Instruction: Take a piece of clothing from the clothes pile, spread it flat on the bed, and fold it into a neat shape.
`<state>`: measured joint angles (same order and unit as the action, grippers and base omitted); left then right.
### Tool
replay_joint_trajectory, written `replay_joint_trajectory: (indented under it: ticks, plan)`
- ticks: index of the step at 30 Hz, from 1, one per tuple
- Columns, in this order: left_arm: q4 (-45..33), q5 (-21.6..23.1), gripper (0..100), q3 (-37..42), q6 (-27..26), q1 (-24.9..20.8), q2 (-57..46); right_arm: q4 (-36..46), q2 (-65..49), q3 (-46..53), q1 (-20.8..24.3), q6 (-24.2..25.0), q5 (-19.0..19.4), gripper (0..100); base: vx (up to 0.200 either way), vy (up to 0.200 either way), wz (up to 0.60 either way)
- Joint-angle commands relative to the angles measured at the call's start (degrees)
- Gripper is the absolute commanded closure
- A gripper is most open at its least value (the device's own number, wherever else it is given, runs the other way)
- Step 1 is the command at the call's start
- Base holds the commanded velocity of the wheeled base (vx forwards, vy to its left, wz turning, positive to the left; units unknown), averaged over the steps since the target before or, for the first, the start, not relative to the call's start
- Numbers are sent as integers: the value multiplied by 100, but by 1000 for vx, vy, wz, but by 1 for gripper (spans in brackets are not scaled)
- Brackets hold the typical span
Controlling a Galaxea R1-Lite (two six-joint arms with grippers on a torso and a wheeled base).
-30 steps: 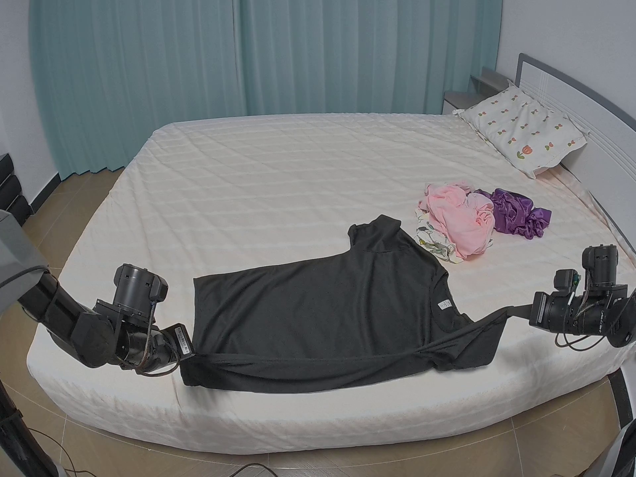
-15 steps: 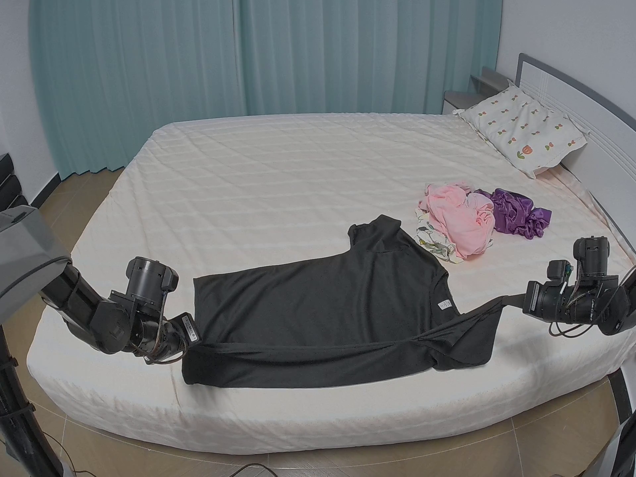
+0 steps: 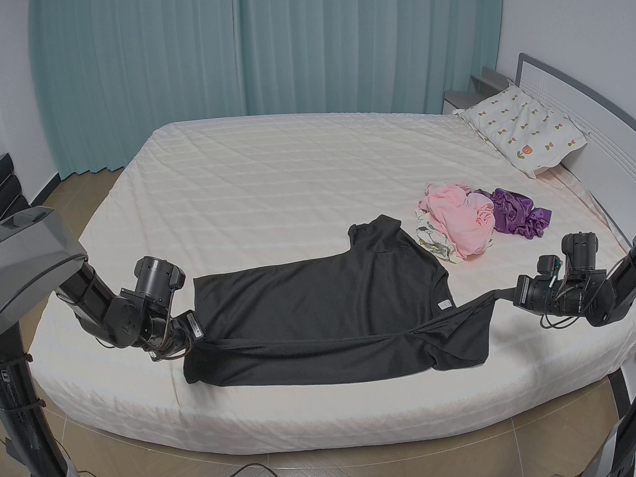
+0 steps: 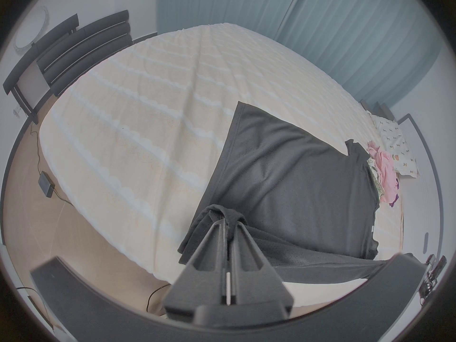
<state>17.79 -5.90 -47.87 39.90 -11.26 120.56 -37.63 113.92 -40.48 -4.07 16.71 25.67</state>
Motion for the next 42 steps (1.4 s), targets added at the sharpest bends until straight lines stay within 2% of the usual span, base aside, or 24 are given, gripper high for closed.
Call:
replay_joint_trajectory:
  ticks: [1, 9, 14, 24, 25, 26, 33, 36, 37, 38, 40, 41, 42]
  plan:
    - [-3, -8, 100, -214, 9, 45, 319, -7, 245, -205, 82, -1, -19, 100, 0, 0, 0]
    - [-30, -34, 100, -741, 9, 168, 811, 54, 684, -698, 205, 7, -80, 100, 0, 0, 0]
    - [-47, -34, 100, -1031, 9, 195, 1118, 45, 983, -970, 267, 7, -282, 100, 0, 0, 0]
    - [-65, -34, 100, -1453, 18, 195, 1487, -7, 1431, -1304, 293, 51, -291, 100, 0, 0, 0]
    - [-74, -43, 100, -1567, 62, 195, 1593, -16, 1528, -1357, 354, 174, -291, 100, 0, 0, 0]
    - [-74, -43, 0, -1611, 97, 195, 1628, -25, 1563, -1392, 372, 245, -291, 0, 0, 0, 0]
    - [-197, -43, 0, -1690, 185, 239, 1628, -42, 1633, -1462, 390, 561, -388, 0, 0, 0, 0]
    - [-408, 1, 0, -1611, 229, 397, 1224, -42, 1361, -1506, 372, 1396, -669, 0, 0, 0, 0]
    - [-416, 19, 0, -1602, 238, 406, 1180, -42, 1334, -1497, 381, 1466, -686, 0, 0, 0, 0]
    - [-460, 45, 0, -1523, 334, 467, 969, -34, 1220, -1436, 460, 1888, -739, 0, 0, 0, 0]
    - [-460, 71, 0, -1409, 457, 485, 749, -34, 1124, -1278, 565, 2275, -818, 0, 0, 0, 0]
    - [-460, 159, 0, -1224, 545, 485, 529, -34, 1053, -1111, 715, 2653, -959, 0, 0, 0, 0]
    - [-460, 195, 0, -1181, 563, 485, 485, -34, 1044, -1084, 741, 2732, -994, 0, 0, 0, 0]
